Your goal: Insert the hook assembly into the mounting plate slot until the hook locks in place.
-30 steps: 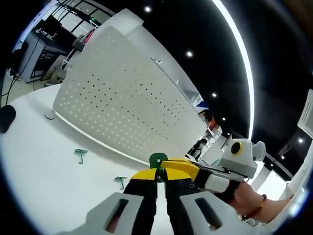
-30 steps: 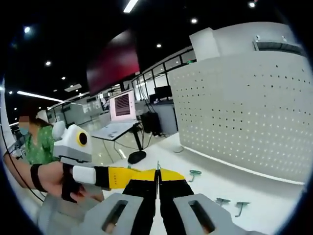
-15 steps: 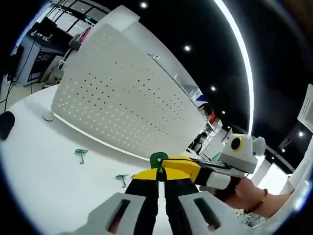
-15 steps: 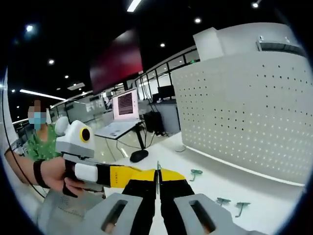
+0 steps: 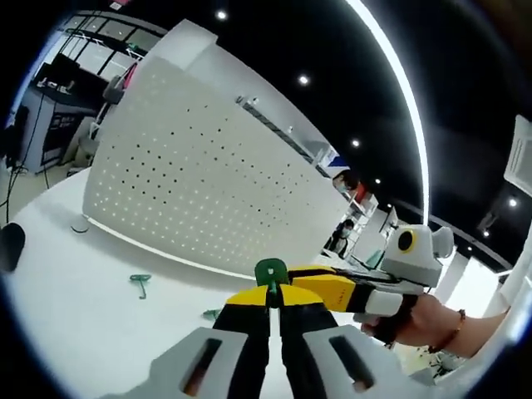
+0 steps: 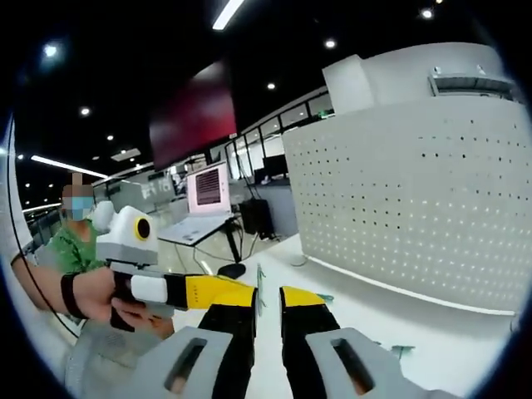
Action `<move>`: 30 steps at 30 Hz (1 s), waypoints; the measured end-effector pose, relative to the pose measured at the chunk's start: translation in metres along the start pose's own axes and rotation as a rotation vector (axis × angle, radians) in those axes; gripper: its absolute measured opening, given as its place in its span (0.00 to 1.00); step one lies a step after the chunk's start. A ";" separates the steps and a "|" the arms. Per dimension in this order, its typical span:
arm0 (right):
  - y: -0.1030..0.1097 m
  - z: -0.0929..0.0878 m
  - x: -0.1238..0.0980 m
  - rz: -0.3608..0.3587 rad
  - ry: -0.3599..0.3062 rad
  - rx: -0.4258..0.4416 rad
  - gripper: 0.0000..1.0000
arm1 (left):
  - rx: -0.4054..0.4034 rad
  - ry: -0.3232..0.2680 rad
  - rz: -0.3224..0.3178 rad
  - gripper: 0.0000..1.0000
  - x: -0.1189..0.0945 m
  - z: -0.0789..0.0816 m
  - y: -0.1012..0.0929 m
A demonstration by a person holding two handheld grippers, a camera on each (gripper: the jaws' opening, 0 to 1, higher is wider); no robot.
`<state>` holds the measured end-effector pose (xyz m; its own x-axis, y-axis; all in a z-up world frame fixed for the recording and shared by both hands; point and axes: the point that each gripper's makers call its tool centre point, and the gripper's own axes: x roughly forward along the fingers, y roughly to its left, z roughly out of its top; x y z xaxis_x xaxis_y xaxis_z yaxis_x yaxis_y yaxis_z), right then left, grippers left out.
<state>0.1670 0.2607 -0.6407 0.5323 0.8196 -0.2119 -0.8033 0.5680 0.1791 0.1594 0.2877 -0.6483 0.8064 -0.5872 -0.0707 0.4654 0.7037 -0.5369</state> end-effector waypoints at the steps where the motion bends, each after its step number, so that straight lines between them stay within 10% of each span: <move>1: -0.001 0.000 -0.001 -0.005 0.001 -0.005 0.08 | 0.011 0.000 0.002 0.02 0.000 0.001 0.000; 30: 0.007 -0.006 0.002 -0.003 0.034 -0.163 0.00 | 0.012 0.003 -0.007 0.03 0.002 0.003 -0.007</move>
<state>0.1604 0.2658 -0.6452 0.5277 0.8132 -0.2455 -0.8357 0.5487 0.0210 0.1591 0.2825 -0.6427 0.8020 -0.5933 -0.0695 0.4753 0.7043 -0.5274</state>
